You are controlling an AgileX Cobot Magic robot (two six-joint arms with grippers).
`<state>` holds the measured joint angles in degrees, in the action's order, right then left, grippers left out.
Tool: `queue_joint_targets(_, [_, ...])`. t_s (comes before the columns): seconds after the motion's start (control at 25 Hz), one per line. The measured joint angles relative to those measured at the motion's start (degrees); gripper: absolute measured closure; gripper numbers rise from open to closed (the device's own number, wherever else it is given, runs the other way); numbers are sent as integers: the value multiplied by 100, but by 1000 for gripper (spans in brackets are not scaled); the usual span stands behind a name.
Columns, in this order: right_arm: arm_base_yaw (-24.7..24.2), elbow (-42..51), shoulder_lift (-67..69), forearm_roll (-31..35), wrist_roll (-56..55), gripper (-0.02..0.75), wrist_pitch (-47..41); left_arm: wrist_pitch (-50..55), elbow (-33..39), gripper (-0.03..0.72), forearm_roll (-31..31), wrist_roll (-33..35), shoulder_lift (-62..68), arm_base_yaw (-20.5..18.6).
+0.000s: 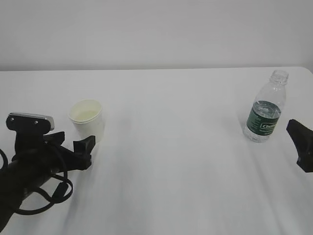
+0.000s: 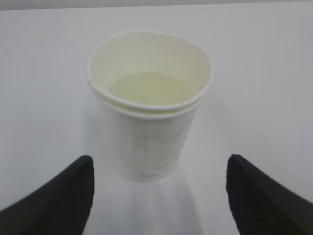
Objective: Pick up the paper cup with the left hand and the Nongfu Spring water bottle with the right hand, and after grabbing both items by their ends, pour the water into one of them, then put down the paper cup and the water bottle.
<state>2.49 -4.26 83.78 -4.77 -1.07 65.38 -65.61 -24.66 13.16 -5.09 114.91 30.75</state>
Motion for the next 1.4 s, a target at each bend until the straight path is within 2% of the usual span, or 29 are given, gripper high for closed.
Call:
queue_joint_targets(0.32, [0, 19, 0, -523, 0, 146, 0, 0, 543, 81, -291, 0, -402, 0])
queue_joint_targets(0.76, [0, -269, 0, -526, 0, 146, 0, 0, 645, 106, -192, -13, -1346, 0])
queue_joint_targets(1.12, [0, -1171, -4, -537, -305, 146, -429, 104, -246, 121, -292, -13, -1570, 0])
queue_joint_targets(1.4, [0, -1738, -387, -547, -350, 146, -1617, 1026, -954, 122, -19, -13, -1858, 0])
